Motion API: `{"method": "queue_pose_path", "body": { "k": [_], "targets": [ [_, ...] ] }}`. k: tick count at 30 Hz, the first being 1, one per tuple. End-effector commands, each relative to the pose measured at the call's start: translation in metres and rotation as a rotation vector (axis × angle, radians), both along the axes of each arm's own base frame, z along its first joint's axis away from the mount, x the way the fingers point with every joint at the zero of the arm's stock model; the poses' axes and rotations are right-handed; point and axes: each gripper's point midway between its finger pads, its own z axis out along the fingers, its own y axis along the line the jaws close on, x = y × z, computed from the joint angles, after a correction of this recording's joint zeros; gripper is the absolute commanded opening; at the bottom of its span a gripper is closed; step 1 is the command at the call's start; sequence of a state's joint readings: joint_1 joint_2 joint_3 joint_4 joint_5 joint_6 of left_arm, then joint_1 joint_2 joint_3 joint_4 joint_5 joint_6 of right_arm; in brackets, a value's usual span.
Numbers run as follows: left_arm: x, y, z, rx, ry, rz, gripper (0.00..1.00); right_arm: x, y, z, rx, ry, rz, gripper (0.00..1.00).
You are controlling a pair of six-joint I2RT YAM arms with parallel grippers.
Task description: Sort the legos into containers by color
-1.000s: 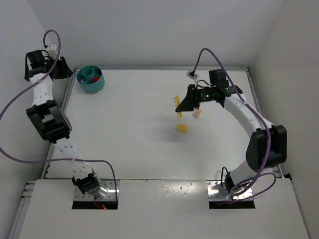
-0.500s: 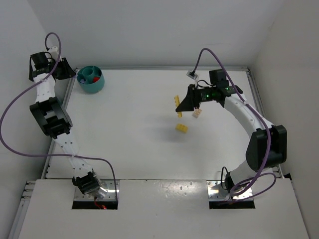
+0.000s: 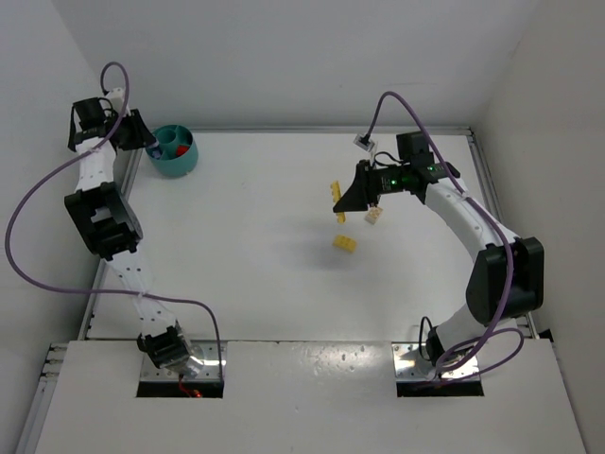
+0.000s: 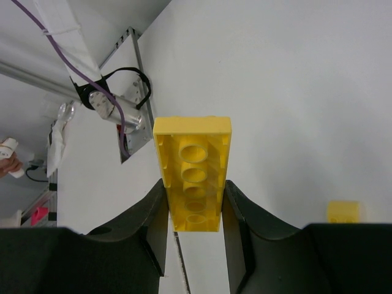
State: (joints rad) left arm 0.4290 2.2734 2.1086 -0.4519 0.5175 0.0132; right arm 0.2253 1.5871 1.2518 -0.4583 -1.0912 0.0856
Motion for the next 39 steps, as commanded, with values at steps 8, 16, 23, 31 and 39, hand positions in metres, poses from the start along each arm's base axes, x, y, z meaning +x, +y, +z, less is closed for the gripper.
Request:
{"method": "queue_pose_path", "body": {
  "k": [8, 16, 23, 31, 39],
  "targets": [
    [0.012, -0.002, -0.011, 0.007, 0.005, 0.025, 0.45, 0.001, 0.003, 0.003, 0.007, -0.037, 0.014, 0.0],
    [0.012, -0.001, 0.009, -0.004, -0.042, 0.021, 0.67, -0.002, 0.002, 0.003, 0.007, -0.037, 0.014, 0.0],
    [-0.011, -0.018, 0.115, -0.16, -0.272, -0.105, 0.66, -0.017, 0.01, 0.006, 0.005, -0.076, 0.078, 0.0],
    [-0.127, -0.182, 0.181, -0.35, -0.332, -0.744, 0.58, -0.069, 0.047, 0.028, 0.073, -0.105, 0.369, 0.0],
    [-0.256, -0.326, 0.173, 0.041, -0.528, -1.112, 0.62, -0.109, 0.084, 0.004, -0.017, -0.05, 0.547, 0.0]
  ]
}}
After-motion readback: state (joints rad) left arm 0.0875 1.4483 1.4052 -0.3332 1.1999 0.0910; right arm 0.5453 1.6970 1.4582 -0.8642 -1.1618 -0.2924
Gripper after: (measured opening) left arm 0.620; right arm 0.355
